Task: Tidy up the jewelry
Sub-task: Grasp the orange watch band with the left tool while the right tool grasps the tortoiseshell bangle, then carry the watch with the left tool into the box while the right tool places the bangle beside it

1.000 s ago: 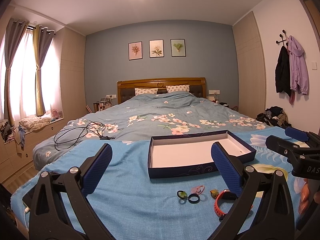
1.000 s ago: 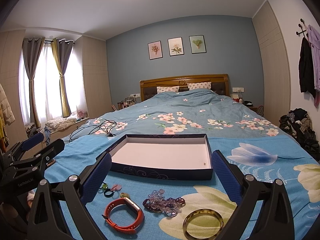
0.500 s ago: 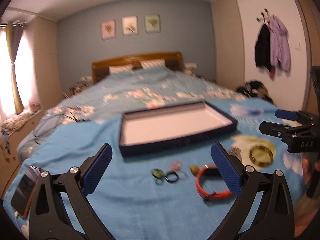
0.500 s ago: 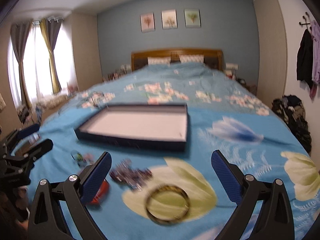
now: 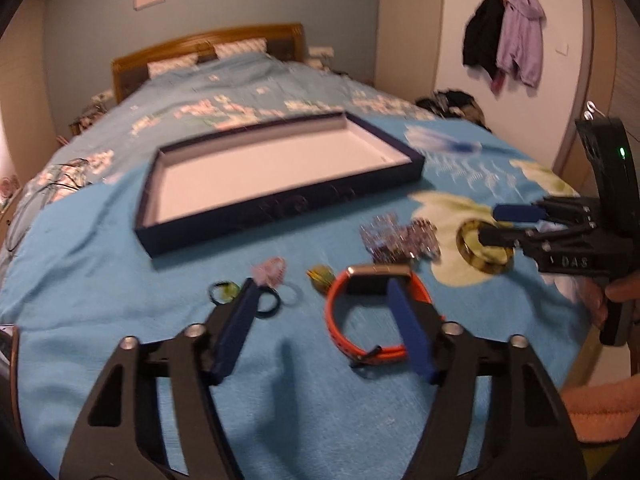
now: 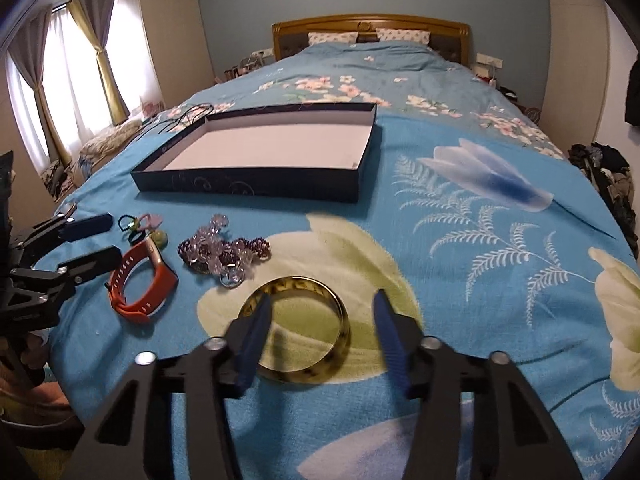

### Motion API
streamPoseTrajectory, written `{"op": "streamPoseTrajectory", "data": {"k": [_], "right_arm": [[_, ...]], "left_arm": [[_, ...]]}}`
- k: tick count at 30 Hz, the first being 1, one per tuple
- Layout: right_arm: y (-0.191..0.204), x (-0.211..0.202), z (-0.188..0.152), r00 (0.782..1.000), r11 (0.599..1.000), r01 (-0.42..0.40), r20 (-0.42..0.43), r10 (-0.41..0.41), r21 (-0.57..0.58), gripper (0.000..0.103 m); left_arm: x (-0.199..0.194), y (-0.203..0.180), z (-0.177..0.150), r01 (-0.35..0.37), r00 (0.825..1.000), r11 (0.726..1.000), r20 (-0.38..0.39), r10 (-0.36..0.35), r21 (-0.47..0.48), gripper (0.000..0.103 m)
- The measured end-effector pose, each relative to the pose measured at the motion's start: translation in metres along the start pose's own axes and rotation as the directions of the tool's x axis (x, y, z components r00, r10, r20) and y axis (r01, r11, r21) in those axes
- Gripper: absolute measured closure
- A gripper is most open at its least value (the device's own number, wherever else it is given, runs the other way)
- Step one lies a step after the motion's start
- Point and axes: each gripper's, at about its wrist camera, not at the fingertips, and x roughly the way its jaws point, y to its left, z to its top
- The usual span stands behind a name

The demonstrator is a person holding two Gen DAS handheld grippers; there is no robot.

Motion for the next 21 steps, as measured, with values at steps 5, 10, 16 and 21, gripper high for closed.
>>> {"op": "streamPoseTrajectory", "data": {"k": [5, 10, 16, 21], "right_arm": [[-0.002, 0.008, 0.003, 1.0, 1.0, -0.005, -0.03, 0.005, -0.015, 0.077], [-0.003, 0.009, 0.004, 0.999, 0.999, 0.001, -0.037, -0.002, -0.034, 0.084], [-0.005, 0.01, 0.006, 0.999, 0.999, -0.005, -0.04, 0.003, -0.049, 0.097], [-0.009, 0.008, 0.006, 0.999, 0.999, -0.028, -0.035, 0.027, -0.028, 0.097]], "left_arm": [[0.016, -0.004, -0.001, 0.064, 0.995, 0.998, -0.075, -0.064, 0.006, 0.06], [0.031, 0.001, 0.001, 0.091, 0.985, 0.996, -0.147, -0.092, -0.015, 0.062], [0.036, 0.002, 0.006, 0.102, 0.979, 0.995, -0.177, -0.102, -0.007, 0.089], [0.033, 0.004, 0.009, 0.113, 0.975, 0.993, -0.189, -0.115, -0.023, 0.095]]}}
